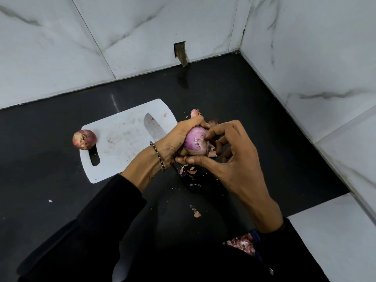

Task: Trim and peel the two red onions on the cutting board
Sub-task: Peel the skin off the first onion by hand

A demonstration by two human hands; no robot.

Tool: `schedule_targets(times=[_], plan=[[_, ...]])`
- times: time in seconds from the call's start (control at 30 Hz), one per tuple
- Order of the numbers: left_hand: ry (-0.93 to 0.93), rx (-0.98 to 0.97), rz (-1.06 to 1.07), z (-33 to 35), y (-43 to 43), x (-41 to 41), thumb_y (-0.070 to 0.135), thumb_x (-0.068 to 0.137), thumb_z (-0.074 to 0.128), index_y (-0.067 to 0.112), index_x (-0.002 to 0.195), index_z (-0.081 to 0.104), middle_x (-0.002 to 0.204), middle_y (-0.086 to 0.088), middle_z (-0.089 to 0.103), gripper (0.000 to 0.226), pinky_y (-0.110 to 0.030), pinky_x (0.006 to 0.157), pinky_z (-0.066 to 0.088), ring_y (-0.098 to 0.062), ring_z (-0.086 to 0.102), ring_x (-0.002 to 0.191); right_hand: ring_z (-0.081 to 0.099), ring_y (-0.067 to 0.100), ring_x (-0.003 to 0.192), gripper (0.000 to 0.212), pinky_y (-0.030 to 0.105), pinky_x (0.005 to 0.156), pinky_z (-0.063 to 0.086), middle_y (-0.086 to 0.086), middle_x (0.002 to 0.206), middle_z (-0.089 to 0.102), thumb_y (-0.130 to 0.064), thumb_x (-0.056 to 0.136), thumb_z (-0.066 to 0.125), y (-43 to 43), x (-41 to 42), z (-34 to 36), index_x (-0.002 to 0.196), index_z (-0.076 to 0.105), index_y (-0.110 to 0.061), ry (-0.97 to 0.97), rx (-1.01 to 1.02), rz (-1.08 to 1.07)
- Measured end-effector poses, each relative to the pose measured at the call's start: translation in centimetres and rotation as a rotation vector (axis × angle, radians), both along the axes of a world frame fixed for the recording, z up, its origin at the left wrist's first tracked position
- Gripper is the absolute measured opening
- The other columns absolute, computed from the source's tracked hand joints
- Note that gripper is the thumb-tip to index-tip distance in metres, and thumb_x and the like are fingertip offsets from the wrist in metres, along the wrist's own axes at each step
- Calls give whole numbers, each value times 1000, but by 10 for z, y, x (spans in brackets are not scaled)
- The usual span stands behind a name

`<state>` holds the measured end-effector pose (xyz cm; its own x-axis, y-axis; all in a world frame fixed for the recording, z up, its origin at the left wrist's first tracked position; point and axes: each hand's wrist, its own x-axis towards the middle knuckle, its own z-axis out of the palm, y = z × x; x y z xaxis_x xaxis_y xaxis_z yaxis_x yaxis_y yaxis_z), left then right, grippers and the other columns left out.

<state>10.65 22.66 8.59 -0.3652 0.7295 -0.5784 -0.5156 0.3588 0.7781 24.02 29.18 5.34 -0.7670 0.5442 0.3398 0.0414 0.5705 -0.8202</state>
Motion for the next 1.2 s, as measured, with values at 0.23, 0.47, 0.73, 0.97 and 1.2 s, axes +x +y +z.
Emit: schedule_targets(times=[0.23, 0.47, 0.73, 0.97, 1.2], plan=[[120, -66, -114, -1, 2, -2, 37, 97, 44, 4, 64, 57, 52, -13, 56, 48, -10, 29, 27, -13, 38, 25, 57, 10, 90, 25, 27, 60, 51, -17, 100, 50, -40, 78, 81, -7, 1, -4, 79, 61, -24, 1, -3, -13], [44, 8, 16, 0, 4, 1, 23, 99, 47, 1, 67, 57, 50, -8, 59, 39, -11, 31, 35, -13, 52, 29, 54, 13, 77, 50, 15, 62, 43, -10, 96, 54, -43, 65, 91, -4, 3, 0, 95, 58, -20, 24, -86, -107], [48, -37, -152, -15, -2, -6, 42, 94, 44, 2, 74, 58, 51, -12, 49, 48, -9, 32, 24, -13, 34, 25, 60, 12, 87, 39, 12, 68, 44, -11, 109, 58, -36, 78, 82, 1, 5, 0, 110, 65, -24, 45, -49, 17], [-44, 13, -313, -25, -4, -12, 50, 91, 34, 10, 60, 54, 53, -9, 47, 55, -10, 31, 21, -12, 32, 26, 63, 5, 89, 17, 12, 67, 47, -17, 94, 64, -37, 86, 70, 9, 11, -2, 94, 71, -23, -2, -28, -5], [-91, 32, -204, -35, -8, -22, 50, 92, 42, -3, 87, 62, 68, -20, 53, 57, -11, 29, 31, -14, 37, 26, 60, 3, 89, 15, 12, 66, 46, -16, 93, 62, -42, 87, 66, 12, 17, -9, 96, 65, -29, -78, -21, -41]])
